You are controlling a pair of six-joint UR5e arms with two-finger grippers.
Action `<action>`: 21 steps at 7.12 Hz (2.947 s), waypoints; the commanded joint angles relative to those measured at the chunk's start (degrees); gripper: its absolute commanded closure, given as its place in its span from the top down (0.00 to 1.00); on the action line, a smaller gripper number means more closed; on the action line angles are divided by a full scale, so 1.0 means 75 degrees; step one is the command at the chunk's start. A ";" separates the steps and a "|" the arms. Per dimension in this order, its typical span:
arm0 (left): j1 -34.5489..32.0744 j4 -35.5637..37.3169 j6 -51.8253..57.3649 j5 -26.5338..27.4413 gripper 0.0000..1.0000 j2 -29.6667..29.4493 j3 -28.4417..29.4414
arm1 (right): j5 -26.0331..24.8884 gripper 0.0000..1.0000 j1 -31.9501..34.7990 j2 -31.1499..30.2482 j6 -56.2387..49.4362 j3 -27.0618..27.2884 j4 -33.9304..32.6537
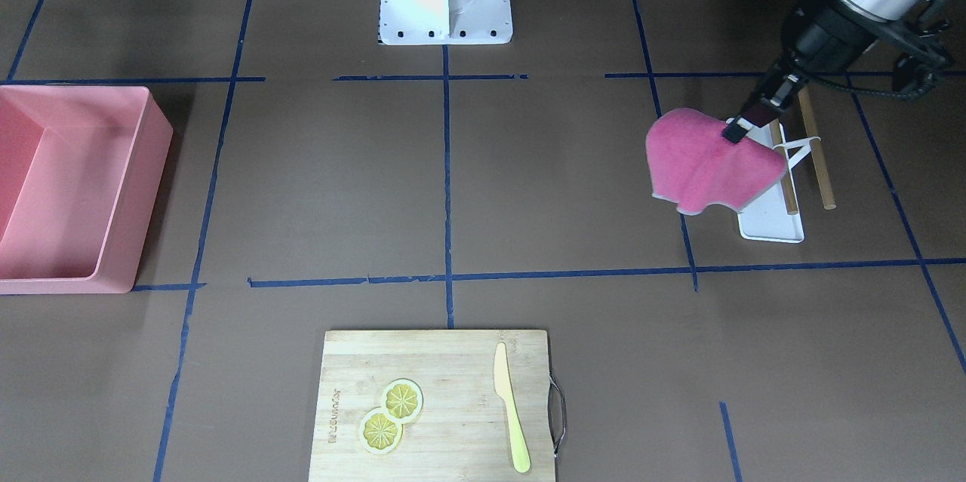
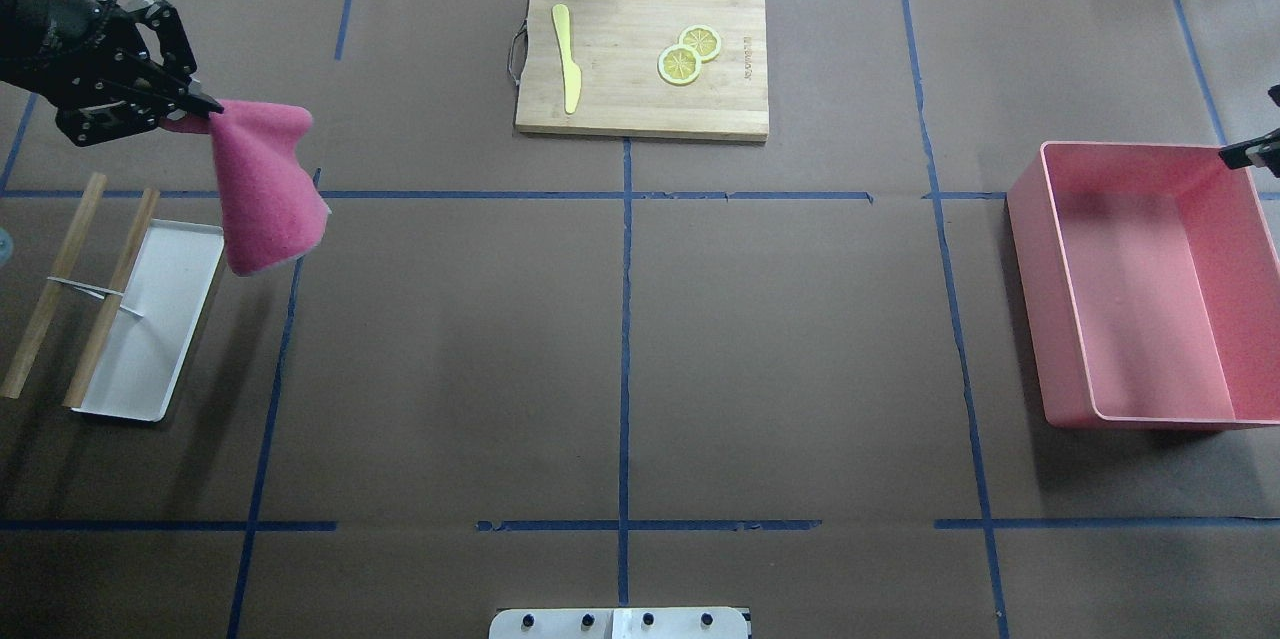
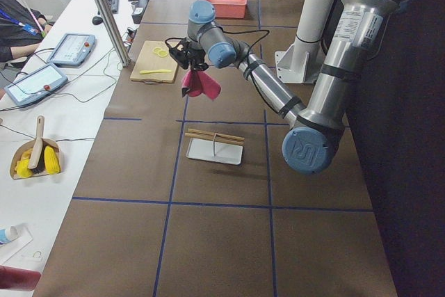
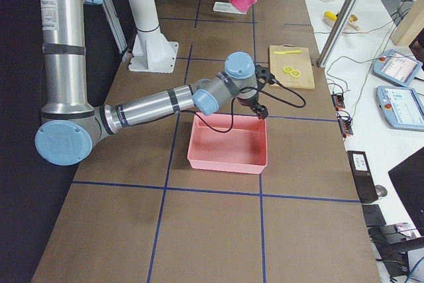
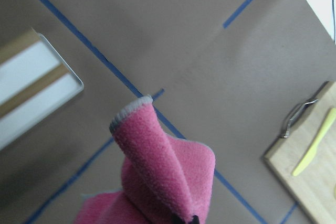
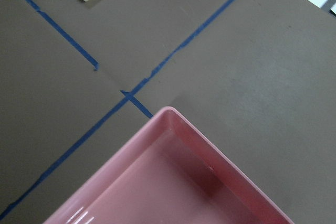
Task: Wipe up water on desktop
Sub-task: 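Lift the pink cloth off the tray with the left gripper while the right arm rises, then carry the cloth toward the table center while the right gripper approaches it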
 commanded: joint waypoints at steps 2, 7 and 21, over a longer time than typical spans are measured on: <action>0.0744 0.1140 -0.1807 0.0675 0.00 -0.1491 -0.0009 | -0.0062 0.99 -0.1150 0.0478 0.1220 0.0213 0.1568; 0.1894 0.1578 -0.3707 0.1966 0.00 -0.2526 0.0119 | -0.3151 1.00 -0.4433 0.3034 0.3416 0.0156 0.1442; 0.2717 0.0935 -0.5232 0.1629 0.00 -0.3477 0.0284 | -0.4833 0.30 -0.5972 0.3798 0.3757 0.0167 0.1431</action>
